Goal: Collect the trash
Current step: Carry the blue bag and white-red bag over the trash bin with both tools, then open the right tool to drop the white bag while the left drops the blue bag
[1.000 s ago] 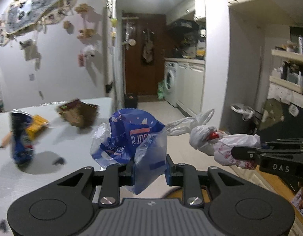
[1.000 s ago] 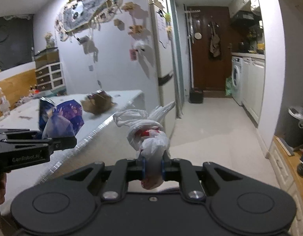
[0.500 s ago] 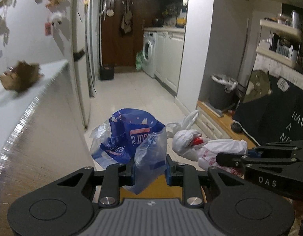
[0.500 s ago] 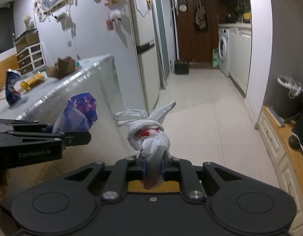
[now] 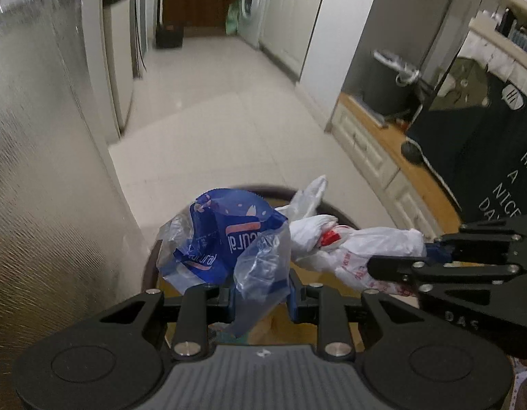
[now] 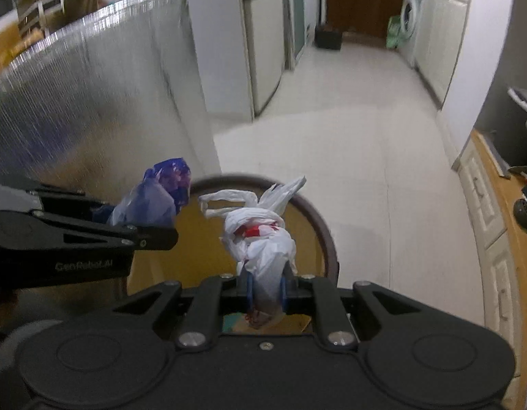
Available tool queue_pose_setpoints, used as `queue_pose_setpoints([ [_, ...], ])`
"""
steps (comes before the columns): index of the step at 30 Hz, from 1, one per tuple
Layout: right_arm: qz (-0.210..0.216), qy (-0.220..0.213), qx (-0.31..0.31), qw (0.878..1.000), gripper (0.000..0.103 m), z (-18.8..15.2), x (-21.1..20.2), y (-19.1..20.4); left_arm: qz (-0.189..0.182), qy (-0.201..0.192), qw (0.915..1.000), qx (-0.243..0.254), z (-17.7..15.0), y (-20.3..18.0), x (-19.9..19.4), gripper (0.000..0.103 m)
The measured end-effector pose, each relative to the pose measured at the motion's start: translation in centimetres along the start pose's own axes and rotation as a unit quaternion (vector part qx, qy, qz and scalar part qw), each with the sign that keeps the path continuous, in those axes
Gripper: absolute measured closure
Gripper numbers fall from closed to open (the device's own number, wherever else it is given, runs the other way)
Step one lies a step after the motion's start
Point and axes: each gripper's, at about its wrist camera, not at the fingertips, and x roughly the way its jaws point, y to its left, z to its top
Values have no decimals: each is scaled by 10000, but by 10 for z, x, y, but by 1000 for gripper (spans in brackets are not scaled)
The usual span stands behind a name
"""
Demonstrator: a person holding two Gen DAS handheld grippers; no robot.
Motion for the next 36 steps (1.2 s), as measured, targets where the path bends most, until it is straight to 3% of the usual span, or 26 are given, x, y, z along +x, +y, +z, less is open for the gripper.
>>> queue_pose_setpoints([
  [6,-1,650,-169,9977,88,10,48,3,-89,346,9993,-125,-6,14,32,74],
  [12,-306,1171,-688,9903,87,28,88,16,-174,556,9981,-182,-9,23,55,74],
  [16,-544,1213,-949,9866,82,35,103,25,-225,673,9973,-178,-11,28,66,74],
  [20,-567,1273,-1025,9849,66,37,111,27,-279,791,9964,-113,-13,27,76,74],
  [29,-215,1651,-1229,9783,65,34,116,22,-371,1097,9933,-15,-16,21,92,74],
  [36,-120,1374,-997,9854,64,37,94,8,-754,1391,9874,53,-23,15,99,73],
])
